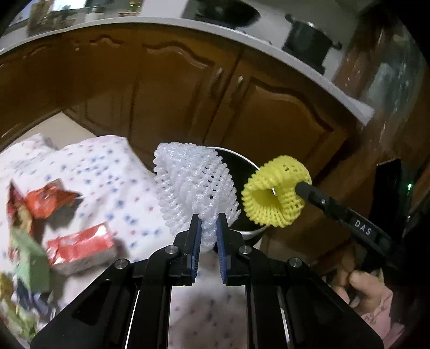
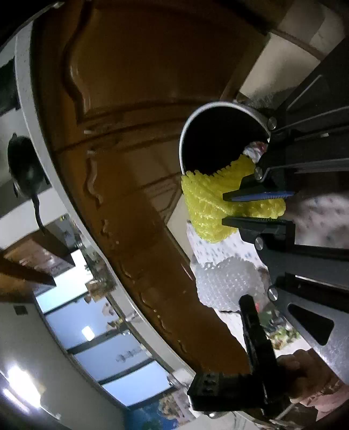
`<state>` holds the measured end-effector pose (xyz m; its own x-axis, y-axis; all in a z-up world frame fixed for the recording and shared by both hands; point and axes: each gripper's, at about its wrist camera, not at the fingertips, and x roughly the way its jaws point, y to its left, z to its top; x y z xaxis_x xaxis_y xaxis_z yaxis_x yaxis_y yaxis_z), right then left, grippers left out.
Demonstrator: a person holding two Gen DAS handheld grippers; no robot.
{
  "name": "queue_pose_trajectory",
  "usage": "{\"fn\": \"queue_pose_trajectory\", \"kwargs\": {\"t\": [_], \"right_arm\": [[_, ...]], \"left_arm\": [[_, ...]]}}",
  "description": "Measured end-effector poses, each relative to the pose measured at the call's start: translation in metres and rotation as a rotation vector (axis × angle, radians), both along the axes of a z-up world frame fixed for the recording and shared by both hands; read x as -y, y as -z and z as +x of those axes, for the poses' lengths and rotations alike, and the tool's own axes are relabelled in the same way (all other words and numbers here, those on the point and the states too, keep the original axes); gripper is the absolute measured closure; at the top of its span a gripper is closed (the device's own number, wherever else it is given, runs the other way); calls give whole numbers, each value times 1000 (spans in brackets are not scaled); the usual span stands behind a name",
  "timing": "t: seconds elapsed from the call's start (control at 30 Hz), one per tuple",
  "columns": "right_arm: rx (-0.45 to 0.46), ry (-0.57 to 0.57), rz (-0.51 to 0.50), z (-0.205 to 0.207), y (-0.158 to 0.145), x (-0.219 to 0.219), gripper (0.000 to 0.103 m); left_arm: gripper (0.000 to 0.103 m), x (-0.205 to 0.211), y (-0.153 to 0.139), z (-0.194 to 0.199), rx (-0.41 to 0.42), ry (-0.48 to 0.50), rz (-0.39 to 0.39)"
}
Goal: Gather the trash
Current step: 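Move both foam nets over the bin and release them from both tools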
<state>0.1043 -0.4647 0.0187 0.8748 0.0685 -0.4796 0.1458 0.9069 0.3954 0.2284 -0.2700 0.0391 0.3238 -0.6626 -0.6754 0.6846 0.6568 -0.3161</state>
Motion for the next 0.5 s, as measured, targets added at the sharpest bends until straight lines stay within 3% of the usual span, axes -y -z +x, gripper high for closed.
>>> {"fn": "queue_pose_trajectory", "kwargs": {"t": [0.5], "right_arm": [[-96, 43, 3, 34, 24, 43, 92]], "left_arm": [[92, 82, 25, 36, -58, 89, 131]]}}
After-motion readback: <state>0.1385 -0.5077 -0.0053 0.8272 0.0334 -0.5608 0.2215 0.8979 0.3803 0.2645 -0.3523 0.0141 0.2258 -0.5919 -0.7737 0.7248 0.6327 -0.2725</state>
